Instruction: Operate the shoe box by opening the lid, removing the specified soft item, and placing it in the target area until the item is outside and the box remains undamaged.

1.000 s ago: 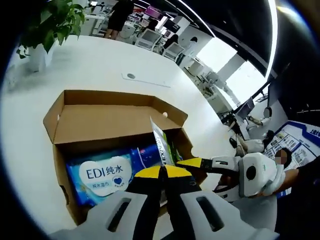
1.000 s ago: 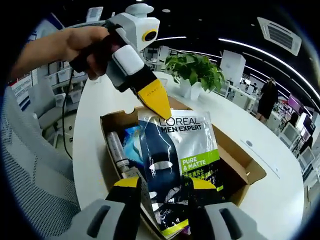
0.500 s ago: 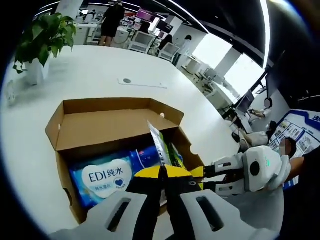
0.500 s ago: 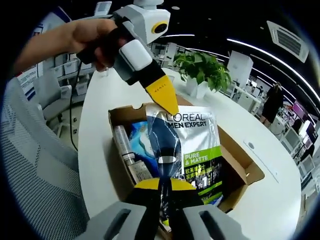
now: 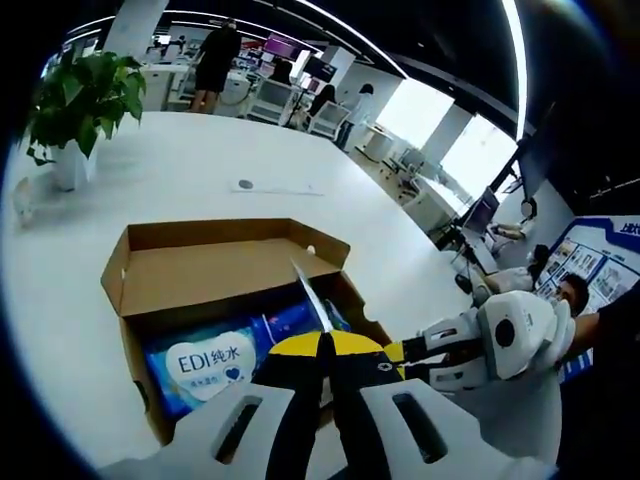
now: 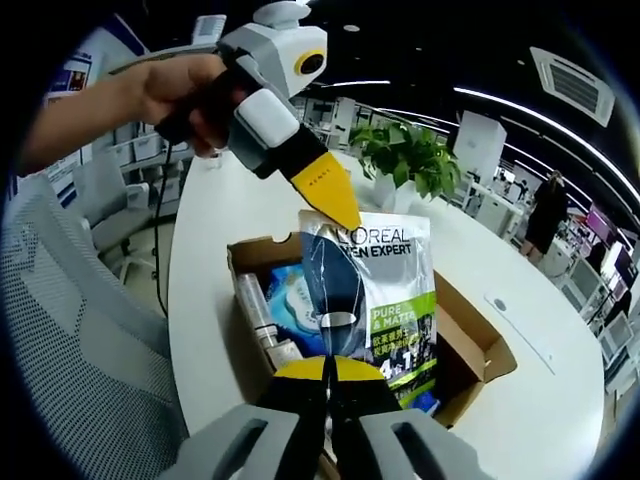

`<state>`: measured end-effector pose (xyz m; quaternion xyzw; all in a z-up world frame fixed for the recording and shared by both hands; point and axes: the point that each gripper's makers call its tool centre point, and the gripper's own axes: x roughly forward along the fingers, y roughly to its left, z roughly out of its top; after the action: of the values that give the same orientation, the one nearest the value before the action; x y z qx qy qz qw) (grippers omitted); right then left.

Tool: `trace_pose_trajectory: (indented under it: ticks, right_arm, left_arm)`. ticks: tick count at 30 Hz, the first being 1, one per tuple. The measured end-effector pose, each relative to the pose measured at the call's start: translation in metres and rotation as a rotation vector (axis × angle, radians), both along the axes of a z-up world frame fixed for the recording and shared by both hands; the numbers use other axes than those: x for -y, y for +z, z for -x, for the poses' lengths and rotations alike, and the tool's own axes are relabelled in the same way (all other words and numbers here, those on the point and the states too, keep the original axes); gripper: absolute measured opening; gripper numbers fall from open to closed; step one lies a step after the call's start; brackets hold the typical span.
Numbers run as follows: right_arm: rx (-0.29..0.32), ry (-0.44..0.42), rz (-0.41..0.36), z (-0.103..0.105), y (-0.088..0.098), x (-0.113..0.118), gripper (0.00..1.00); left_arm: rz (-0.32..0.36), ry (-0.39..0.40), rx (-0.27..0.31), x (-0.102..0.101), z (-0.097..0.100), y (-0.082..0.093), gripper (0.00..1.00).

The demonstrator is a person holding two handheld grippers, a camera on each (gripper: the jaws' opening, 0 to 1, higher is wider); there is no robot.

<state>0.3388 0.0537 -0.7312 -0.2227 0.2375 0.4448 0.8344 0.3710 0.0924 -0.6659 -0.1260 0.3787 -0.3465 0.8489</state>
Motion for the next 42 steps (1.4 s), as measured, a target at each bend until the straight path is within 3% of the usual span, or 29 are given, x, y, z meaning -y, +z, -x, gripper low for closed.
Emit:
trace_pose_trajectory:
  ticks: [7, 9, 27, 42]
  right_arm:
    - [0.046, 0.017, -0.011, 0.001, 0.02, -0.001, 0.0]
    - [0.098, 0.044, 0.016, 0.0, 0.026, -0.001, 0.0]
    - [0.128, -0.021, -0.04, -0.013, 0.067, 0.027, 0.0]
    - [0.122, -0.11, -0.035, -0.023, 0.069, 0.074, 0.0]
  left_arm:
    - [0.019, 0.007, 0.042, -0.002, 0.002, 0.02, 0.0]
    - [0.021, 0.006, 0.055, -0.002, 0.002, 0.026, 0.0]
    - [0.064, -0.034, 0.141, 0.025, -0.01, 0.068, 0.0]
    - [0.088, -0.08, 0.152, 0.069, -0.02, 0.069, 0.0]
